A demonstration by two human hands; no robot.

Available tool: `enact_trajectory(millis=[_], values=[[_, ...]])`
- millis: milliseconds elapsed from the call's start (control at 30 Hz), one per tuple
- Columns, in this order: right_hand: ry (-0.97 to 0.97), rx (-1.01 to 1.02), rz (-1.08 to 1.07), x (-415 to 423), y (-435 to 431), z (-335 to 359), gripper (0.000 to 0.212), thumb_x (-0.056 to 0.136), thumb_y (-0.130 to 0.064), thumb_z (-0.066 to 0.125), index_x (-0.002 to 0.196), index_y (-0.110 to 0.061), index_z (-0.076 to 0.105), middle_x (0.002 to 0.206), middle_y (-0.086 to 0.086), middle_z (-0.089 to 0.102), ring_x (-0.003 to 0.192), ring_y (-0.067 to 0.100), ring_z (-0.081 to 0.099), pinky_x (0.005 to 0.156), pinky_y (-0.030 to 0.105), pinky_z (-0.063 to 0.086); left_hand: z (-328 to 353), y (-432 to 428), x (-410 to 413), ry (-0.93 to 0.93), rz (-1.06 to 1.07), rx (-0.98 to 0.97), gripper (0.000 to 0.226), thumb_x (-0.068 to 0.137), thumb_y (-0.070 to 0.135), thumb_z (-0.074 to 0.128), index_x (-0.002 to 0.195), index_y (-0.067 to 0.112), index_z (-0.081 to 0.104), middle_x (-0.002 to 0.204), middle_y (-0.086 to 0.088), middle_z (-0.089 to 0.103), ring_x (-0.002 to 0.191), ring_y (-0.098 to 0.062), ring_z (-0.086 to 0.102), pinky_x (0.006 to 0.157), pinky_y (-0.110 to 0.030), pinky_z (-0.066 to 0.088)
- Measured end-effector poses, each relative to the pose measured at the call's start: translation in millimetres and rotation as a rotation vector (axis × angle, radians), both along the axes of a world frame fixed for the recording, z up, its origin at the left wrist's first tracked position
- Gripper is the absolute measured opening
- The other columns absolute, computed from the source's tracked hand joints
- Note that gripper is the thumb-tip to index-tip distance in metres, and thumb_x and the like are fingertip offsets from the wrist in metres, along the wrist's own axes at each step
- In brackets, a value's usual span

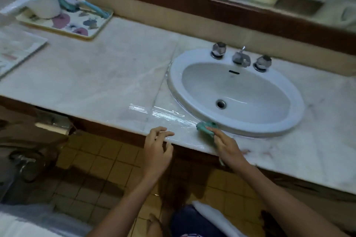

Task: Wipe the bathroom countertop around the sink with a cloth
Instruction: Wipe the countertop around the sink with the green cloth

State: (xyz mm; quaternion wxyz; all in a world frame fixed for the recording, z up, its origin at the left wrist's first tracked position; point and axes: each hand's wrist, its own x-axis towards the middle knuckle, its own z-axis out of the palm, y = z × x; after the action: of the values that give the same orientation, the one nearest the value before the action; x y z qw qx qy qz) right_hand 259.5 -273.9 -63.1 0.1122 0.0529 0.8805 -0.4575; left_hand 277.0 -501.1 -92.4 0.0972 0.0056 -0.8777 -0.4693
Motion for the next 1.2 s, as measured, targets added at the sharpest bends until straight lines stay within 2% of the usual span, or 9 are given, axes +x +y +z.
enact_trajectory(millis=[200,333,433,567,633,733,900,1033,1200], values=[[-0.528,-1.044,-0.427,-12,60,53,0.036,0.089,-0.018,0.052,0.122,-0.005,0.06,0.11,0.02,0.064,0.093,0.032,0.064,0.091,0.044,0.05,28,60,-10,0.298,-0.598,-0.472,0.075,0.071,0.023,0.063,0.143,0.018,0.042,0.156,-0.005,0.029,0.142,-0.026,0.03,0.102,-0.04,0.041],[-0.668,-1.416,-0.232,-17,84,78,0.048,0.078,-0.014,0.048,0.124,-0.001,0.055,0.098,0.014,0.064,0.089,0.029,0.062,0.092,0.043,0.048,54,107,-47,0.427,-0.76,-0.696,0.099,0.062,0.03,0.068,0.151,0.014,0.026,0.162,-0.006,0.015,0.149,-0.031,0.011,0.103,-0.045,0.036],[-0.651,-1.453,-0.027,-32,107,91,0.061,0.064,0.003,0.06,0.123,-0.004,0.044,0.093,0.011,0.057,0.086,0.024,0.059,0.084,0.038,0.051,73,140,-78,0.521,-0.778,-0.834,0.103,0.06,0.031,0.071,0.15,0.014,0.022,0.16,-0.008,0.021,0.148,-0.031,0.017,0.104,-0.049,0.034],[-0.694,-1.174,0.244,-58,139,115,0.05,0.066,0.018,0.056,0.112,-0.002,0.054,0.098,0.019,0.06,0.092,0.031,0.061,0.086,0.044,0.054,91,184,-120,0.628,-0.814,-0.859,0.096,0.064,0.033,0.077,0.144,0.013,0.029,0.129,-0.009,0.056,0.116,-0.03,0.056,0.089,-0.044,0.047],[-0.72,-1.023,0.284,-75,154,125,0.037,0.072,0.018,0.048,0.103,-0.002,0.057,0.092,0.018,0.061,0.08,0.028,0.066,0.073,0.039,0.058,99,202,-137,0.591,-0.814,-0.823,0.086,0.066,0.027,0.077,0.138,0.013,0.033,0.107,-0.008,0.06,0.083,-0.027,0.063,0.061,-0.035,0.051],[-0.742,-0.719,0.35,-107,176,133,0.024,0.078,0.01,0.057,0.098,-0.002,0.056,0.09,0.016,0.062,0.061,0.02,0.06,0.054,0.03,0.053,109,220,-157,0.455,-0.803,-0.919,0.071,0.072,0.03,0.072,0.131,0.019,0.033,0.103,-0.003,0.061,0.074,-0.027,0.064,0.046,-0.03,0.041],[-0.455,-0.152,0.35,-146,181,142,0.02,0.078,-0.001,0.073,0.067,-0.006,0.058,0.05,0.003,0.055,0.039,0.011,0.045,0.042,0.021,0.038,148,246,-193,0.323,-0.731,-1.227,0.031,0.082,0.024,0.057,0.109,0.009,0.053,0.097,-0.01,0.067,0.078,-0.036,0.065,0.053,-0.033,0.033],[-0.094,0.385,0.343,-169,172,145,0.03,0.073,-0.01,0.076,0.061,-0.01,0.048,0.046,0.002,0.051,0.026,0.011,0.044,0.033,0.017,0.033,170,263,-214,0.187,-0.716,-1.324,0.021,0.081,0.018,0.053,0.099,0.011,0.062,0.096,-0.011,0.066,0.083,-0.036,0.064,0.059,-0.032,0.037],[0.163,0.764,0.376,-183,166,138,0.014,0.076,-0.003,0.053,0.065,-0.01,0.049,0.064,0.005,0.051,0.063,0.028,0.054,0.046,0.026,0.034,164,270,-235,-0.017,-0.733,-1.127,0.015,0.075,0.014,0.049,0.064,0.019,0.04,0.084,-0.01,0.061,0.074,-0.032,0.057,0.06,-0.032,0.045]])
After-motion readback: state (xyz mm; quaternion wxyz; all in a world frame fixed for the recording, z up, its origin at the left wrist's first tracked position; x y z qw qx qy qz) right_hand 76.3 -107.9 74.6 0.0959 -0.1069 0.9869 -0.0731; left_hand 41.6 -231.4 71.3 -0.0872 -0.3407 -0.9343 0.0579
